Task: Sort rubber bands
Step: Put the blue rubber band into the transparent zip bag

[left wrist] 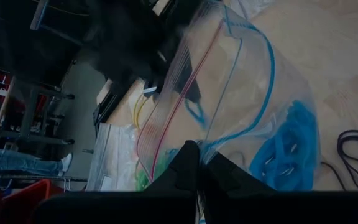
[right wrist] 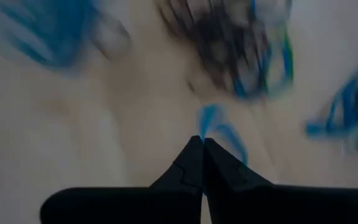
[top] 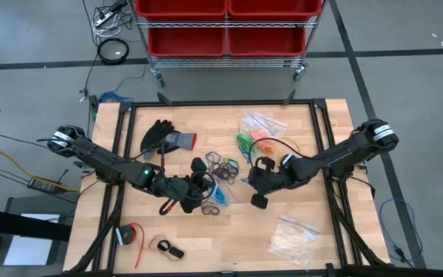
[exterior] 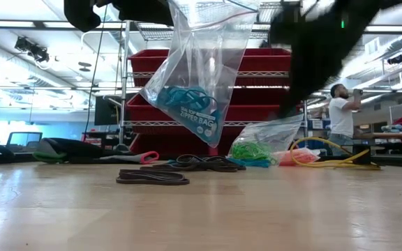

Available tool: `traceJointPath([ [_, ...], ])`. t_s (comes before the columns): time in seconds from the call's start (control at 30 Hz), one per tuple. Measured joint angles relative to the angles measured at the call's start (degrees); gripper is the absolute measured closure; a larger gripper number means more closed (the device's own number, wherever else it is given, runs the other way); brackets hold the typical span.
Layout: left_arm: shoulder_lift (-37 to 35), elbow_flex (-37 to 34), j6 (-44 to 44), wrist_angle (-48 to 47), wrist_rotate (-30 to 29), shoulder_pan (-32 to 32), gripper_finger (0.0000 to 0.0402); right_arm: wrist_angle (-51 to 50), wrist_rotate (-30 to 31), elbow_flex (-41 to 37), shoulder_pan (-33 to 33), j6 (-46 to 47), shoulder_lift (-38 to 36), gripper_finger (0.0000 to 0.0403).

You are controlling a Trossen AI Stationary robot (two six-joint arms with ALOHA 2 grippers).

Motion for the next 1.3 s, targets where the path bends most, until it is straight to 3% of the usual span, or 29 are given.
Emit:
traceJointPath([
  [0.27,0.0,0.0,0.0,0.0,0.0,0.0,0.0389,4.74,11.19,12.89,8.08,-6.35,-1.37,0.0403],
  [0.5,0.0,0.0,-0.02,0.0,-0.02,0.0,0.0389,8.36,10.97,22.05,8.56,-14.33,4.1,0.0403],
  [0.6,0.0,0.0,0.0,0.0,-0.01,0.0,0.0389,7.56,7.58,23.99,7.28,-14.43,7.18,0.0403],
  [0.83,0.0,0.0,0.0,0.0,-0.02,0.0,0.0389,0.58,5.71,26.33,5.08,-11.46,12.59,0.0403],
  [1.3,0.0,-0.01,-0.02,0.0,0.0,0.02,0.0389,-6.81,2.07,26.52,3.62,-5.85,12.54,0.0403],
])
